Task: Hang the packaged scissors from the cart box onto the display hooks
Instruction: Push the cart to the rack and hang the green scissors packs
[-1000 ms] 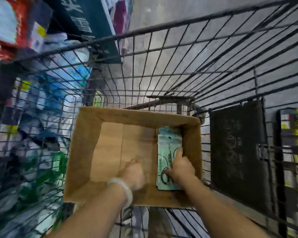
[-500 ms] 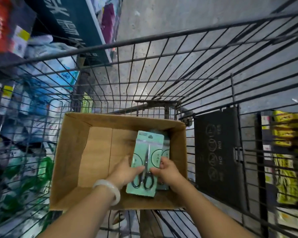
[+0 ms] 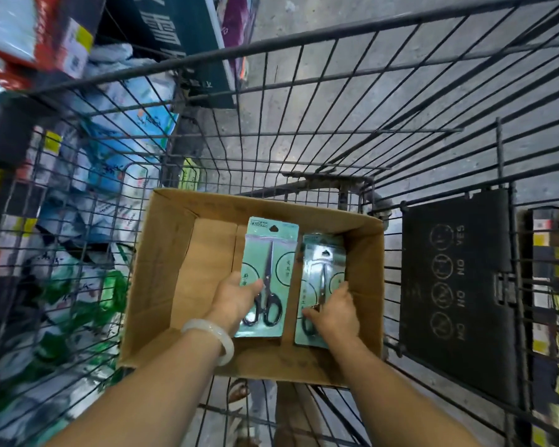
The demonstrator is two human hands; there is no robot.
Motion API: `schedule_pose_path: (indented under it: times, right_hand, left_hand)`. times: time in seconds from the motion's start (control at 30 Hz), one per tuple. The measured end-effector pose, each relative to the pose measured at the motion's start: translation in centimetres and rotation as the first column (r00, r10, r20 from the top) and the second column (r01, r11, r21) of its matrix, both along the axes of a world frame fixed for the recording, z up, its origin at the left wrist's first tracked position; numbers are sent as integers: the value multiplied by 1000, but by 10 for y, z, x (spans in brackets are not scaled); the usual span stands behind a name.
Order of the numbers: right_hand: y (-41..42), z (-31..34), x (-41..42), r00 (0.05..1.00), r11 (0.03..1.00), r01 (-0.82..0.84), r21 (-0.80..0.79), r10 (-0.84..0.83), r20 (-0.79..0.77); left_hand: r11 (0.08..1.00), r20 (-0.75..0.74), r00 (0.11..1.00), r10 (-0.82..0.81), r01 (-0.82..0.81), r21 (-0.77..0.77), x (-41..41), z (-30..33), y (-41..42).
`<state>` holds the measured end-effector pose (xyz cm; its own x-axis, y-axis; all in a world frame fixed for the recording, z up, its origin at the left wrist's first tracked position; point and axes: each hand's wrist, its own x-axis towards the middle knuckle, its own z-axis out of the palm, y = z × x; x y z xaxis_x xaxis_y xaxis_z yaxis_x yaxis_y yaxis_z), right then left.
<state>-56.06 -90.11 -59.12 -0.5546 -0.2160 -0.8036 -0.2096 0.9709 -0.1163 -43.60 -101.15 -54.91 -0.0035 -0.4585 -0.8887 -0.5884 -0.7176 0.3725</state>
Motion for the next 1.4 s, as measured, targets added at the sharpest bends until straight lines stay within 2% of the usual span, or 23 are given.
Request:
schedule_pose_path:
  times: [0.13,0.3,0.37,0.43,0.5,0.67,0.77,0.9,1.03,1.2,1.3,1.4]
  right_hand:
    - [-10,-5,0,996,991,-32,131,43,-79]
    - [-5,3,-7,990,991,137,9,-136,-40]
    - [1,9,-14,972,969,232,-89,-229,44]
    - [1,24,-18,927,914,354,-199,-315,205]
    - [-7,47,-18,884,860,415,-296,-304,356]
    - [-59,119,-10,863,782,374,-498,-97,496]
    - [-90,159,6,872,753,304,-583,26,489]
    - [-112,198,51,868,733,185,-655,190,459]
    - [-114,232,120,823,720,53,-692,361,439]
    - [-72,280,234,686,661,-121,-741,595,418]
    - [-25,302,304,582,590,-217,-777,718,383]
    - [33,319,376,468,500,-325,-803,822,323]
  left_hand:
    - [998,-1,998,57,-57,0,16,-10,2]
    - [996,12,996,87,-87,-18,26,12,-2]
    - [994,-4,994,107,-107,-8,29,22,-4]
    - [989,-25,989,145,-145,-16,33,33,-6]
    - [985,-35,985,167,-168,-49,37,46,-9]
    - [954,-78,966,246,-255,-157,55,90,-24]
    - [919,-154,943,294,-324,-226,74,130,-36]
    - [845,-186,917,354,-398,-358,129,178,-36]
    - [753,-227,871,436,-492,-437,206,216,3]
    - [600,-239,776,584,-611,-516,312,258,99]
    - [461,-309,674,671,-706,-538,369,278,176]
    - [299,-357,528,771,-794,-529,423,293,262]
